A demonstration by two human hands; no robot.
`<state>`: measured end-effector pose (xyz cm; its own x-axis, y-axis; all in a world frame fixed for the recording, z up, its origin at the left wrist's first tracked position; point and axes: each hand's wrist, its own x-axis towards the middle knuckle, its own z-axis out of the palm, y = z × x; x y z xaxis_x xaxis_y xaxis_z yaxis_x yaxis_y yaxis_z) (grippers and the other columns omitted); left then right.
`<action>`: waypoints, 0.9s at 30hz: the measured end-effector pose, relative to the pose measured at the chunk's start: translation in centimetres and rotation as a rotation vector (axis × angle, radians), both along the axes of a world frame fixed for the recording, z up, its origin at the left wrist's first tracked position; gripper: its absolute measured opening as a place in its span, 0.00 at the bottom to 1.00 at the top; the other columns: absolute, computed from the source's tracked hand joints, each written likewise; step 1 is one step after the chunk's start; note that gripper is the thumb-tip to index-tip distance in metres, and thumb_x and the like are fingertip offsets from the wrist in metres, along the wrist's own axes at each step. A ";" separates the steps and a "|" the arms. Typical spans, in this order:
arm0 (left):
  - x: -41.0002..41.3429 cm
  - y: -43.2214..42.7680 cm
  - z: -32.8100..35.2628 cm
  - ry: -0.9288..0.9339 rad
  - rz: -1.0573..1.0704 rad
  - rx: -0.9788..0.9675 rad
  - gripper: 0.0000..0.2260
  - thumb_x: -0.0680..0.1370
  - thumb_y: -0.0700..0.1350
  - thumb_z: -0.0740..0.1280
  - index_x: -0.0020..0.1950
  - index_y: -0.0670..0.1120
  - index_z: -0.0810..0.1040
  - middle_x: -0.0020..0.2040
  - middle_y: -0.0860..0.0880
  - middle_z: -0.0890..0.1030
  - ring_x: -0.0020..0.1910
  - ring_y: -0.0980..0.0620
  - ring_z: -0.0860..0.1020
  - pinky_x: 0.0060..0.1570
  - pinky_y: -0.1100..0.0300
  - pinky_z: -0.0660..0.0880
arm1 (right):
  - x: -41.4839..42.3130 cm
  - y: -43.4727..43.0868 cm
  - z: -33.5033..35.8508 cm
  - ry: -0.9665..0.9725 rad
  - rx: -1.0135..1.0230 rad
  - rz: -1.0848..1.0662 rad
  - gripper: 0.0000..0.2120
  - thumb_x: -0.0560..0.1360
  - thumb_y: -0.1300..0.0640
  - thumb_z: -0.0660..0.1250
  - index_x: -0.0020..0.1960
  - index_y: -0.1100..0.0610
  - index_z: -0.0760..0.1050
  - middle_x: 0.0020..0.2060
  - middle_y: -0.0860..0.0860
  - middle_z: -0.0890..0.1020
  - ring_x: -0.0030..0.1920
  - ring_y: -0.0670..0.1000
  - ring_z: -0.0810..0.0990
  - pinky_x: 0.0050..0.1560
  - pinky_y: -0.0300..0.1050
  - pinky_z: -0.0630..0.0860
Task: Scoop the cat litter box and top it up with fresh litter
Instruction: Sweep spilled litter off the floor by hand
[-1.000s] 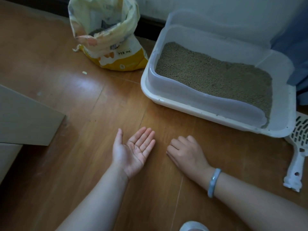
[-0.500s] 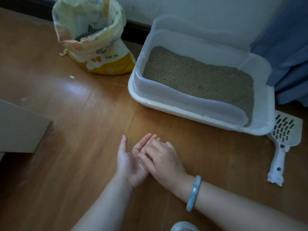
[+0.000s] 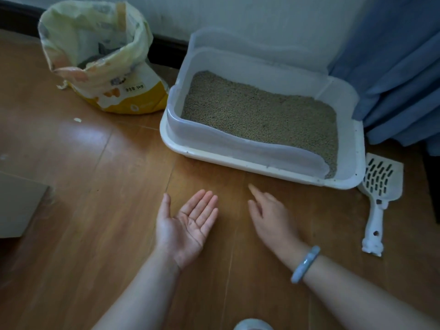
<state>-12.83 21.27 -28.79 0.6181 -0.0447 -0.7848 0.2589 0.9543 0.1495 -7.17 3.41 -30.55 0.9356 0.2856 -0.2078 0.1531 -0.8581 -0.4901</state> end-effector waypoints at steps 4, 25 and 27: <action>-0.3 0.3 -0.1 0.007 -0.001 0.007 0.32 0.77 0.65 0.53 0.60 0.37 0.76 0.57 0.40 0.81 0.54 0.44 0.81 0.52 0.48 0.77 | 3.2 -0.4 0.0 0.120 -0.377 0.093 0.24 0.80 0.52 0.51 0.75 0.43 0.53 0.52 0.54 0.81 0.50 0.58 0.80 0.45 0.48 0.76; -1.0 1.3 0.0 0.028 0.001 0.042 0.32 0.77 0.64 0.53 0.60 0.38 0.76 0.57 0.40 0.81 0.56 0.44 0.80 0.53 0.47 0.76 | 3.2 1.4 -0.9 -0.029 -0.347 0.270 0.21 0.80 0.52 0.53 0.73 0.43 0.60 0.49 0.53 0.82 0.46 0.58 0.81 0.40 0.47 0.75; -0.9 1.4 0.0 0.026 0.000 0.043 0.32 0.77 0.64 0.53 0.60 0.38 0.76 0.57 0.40 0.81 0.56 0.44 0.80 0.53 0.47 0.76 | 2.5 0.6 -1.1 -0.119 -0.295 0.250 0.21 0.79 0.53 0.56 0.71 0.48 0.65 0.48 0.52 0.81 0.44 0.57 0.81 0.39 0.48 0.76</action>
<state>-13.78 22.71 -28.75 0.5974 -0.0111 -0.8018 0.2635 0.9471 0.1831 -4.72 4.01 -31.67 0.8672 0.4519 -0.2092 0.4160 -0.8883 -0.1945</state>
